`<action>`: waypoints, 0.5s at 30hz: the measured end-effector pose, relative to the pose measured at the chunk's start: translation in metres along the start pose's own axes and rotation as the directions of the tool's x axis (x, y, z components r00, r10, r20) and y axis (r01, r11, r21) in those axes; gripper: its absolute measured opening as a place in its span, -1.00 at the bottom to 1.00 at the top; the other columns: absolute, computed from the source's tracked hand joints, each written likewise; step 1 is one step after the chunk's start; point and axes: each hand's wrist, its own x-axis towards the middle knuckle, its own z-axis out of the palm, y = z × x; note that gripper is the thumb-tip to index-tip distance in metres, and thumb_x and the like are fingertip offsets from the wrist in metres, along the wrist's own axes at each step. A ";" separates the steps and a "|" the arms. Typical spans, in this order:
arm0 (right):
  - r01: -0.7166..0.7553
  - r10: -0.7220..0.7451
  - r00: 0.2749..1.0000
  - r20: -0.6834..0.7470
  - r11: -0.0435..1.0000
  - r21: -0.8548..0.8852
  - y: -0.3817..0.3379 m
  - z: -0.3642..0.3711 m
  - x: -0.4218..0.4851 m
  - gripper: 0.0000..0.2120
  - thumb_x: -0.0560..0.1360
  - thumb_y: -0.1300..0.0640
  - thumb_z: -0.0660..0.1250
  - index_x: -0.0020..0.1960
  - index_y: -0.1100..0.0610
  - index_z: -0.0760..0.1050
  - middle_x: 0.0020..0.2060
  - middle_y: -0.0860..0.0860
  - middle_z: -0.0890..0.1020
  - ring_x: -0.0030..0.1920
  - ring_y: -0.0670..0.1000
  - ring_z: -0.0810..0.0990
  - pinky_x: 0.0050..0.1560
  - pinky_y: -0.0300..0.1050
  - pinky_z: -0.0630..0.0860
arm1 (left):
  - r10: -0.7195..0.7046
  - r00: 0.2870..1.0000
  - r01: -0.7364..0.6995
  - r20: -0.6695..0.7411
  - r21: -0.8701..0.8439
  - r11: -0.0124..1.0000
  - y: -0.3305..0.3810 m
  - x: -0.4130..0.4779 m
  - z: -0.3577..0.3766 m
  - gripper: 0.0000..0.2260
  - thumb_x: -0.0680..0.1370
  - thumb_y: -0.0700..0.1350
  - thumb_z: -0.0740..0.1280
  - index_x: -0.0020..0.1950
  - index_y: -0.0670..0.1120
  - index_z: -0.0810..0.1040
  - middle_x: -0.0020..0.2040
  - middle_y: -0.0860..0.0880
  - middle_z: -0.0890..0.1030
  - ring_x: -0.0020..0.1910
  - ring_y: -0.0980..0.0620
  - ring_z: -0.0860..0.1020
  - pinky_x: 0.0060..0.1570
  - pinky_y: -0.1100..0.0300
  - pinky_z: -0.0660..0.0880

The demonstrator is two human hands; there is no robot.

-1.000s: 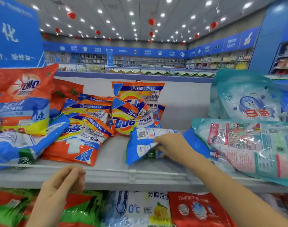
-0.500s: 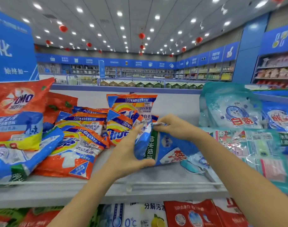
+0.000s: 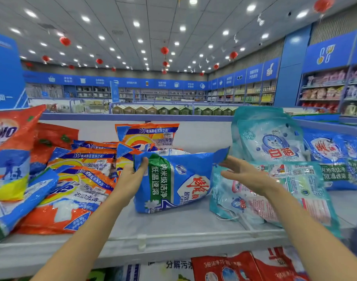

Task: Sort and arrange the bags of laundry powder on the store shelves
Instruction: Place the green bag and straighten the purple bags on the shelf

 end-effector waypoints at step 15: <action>0.336 -0.753 0.650 -0.103 0.407 -0.849 -0.199 0.032 0.098 -0.80 0.57 0.06 0.25 -0.08 0.20 0.49 -0.19 0.07 0.59 -0.16 0.09 0.48 -0.27 -0.07 0.25 | -0.107 0.993 0.107 0.050 0.008 0.994 -0.042 -0.019 -0.066 -0.84 0.45 -0.25 0.45 0.00 -0.08 0.62 -0.11 -0.04 0.71 -0.01 -0.06 0.64 -0.09 0.22 0.53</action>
